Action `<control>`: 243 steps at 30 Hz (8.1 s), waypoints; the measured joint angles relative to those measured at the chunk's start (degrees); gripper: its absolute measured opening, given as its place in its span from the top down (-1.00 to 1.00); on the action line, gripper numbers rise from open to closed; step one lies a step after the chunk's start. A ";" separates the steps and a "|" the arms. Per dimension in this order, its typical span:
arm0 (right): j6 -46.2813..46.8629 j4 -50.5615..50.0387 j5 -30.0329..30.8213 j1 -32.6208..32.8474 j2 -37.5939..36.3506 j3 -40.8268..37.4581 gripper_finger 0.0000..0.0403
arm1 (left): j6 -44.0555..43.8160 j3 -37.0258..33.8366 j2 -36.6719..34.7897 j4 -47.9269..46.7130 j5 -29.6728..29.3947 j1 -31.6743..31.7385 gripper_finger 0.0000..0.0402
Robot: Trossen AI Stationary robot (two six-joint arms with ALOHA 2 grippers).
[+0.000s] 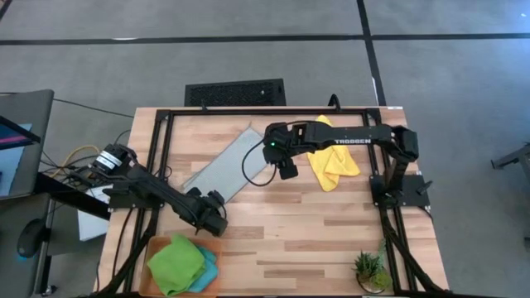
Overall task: Fold microfiber towels
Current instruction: Fold the gray microfiber towel, then put the gray towel into the orange bin
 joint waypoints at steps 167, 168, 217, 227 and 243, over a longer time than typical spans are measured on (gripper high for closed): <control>2.97 -14.80 -4.14 -9.75 -17.53 -0.61 -0.12 | 85.06 9.60 11.93 22.10 5.77 36.44 0.92; 2.99 -14.80 -4.14 -9.75 -17.53 -0.61 -0.12 | 83.87 9.58 11.98 22.50 5.51 36.47 0.94; 8.11 -9.51 -5.10 -3.22 -17.53 -0.61 -0.12 | 20.20 20.11 -24.68 -28.36 3.15 -6.48 1.00; 8.08 -8.74 -8.01 -3.31 -17.53 -0.61 -0.12 | 7.09 27.76 -20.16 -31.96 6.44 -15.97 1.00; 9.01 -8.29 -11.06 -3.22 -17.53 -0.61 -0.12 | -8.44 43.97 -5.57 -39.35 11.12 -26.23 1.00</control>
